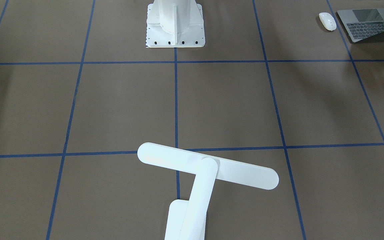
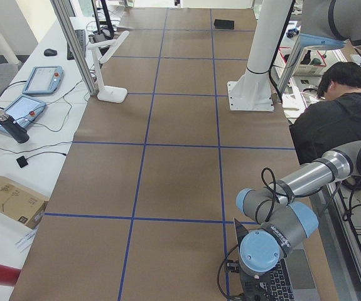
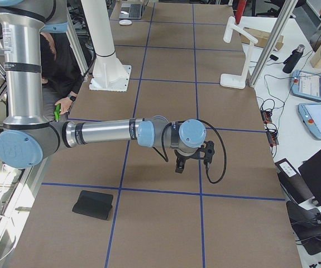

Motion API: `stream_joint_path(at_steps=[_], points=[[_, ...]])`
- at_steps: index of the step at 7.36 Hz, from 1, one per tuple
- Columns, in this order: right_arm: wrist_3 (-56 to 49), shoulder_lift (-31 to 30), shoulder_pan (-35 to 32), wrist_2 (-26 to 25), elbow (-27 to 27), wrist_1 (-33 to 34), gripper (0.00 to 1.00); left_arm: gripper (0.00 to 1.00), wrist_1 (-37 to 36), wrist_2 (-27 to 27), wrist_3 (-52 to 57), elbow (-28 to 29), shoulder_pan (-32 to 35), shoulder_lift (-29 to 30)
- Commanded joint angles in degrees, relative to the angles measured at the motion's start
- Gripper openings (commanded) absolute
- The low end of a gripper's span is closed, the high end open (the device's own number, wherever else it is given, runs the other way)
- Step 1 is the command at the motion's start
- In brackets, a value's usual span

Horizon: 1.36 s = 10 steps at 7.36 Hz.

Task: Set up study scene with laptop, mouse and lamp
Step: 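Carry the open silver laptop in the left gripper toward the table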

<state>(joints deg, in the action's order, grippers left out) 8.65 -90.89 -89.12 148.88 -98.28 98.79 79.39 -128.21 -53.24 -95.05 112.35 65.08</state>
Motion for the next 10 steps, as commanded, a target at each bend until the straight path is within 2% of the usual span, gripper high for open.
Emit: stream_joint_path(at_steps=[1, 3, 4, 5, 7, 9, 10], points=[[0.0, -0.1, 0.0, 0.0, 0.0, 0.0, 1.00, 0.93, 0.1, -0.9, 0.1, 0.9, 0.0, 0.0], [0.0, -0.2, 0.0, 0.0, 0.0, 0.0, 1.00, 0.33, 0.2, -2.5, 0.2, 1.1, 0.1, 0.0], [0.0, -0.2, 0.0, 0.0, -0.1, 0.0, 1.00, 0.10, 0.3, -2.5, 0.2, 0.7, 0.0, 0.0], [0.0, -0.3, 0.0, 0.1, -0.1, 0.0, 1.00, 0.00, 0.2, -2.5, 0.2, -0.3, 0.1, 0.0], [0.0, -0.4, 0.0, 0.4, 0.0, 0.1, 1.00, 0.00, -1.3, -3.5, 0.2, -4.2, 0.8, -0.2], [0.1, -0.3, 0.0, 0.4, 0.0, 0.0, 1.00, 0.00, -10.7, -3.4, 0.2, -12.0, 1.6, 0.7], [0.3, -0.3, 0.0, 0.3, 0.0, 0.0, 1.00, 0.00, -12.8, -3.3, 0.2, -15.0, 1.6, 1.6]])
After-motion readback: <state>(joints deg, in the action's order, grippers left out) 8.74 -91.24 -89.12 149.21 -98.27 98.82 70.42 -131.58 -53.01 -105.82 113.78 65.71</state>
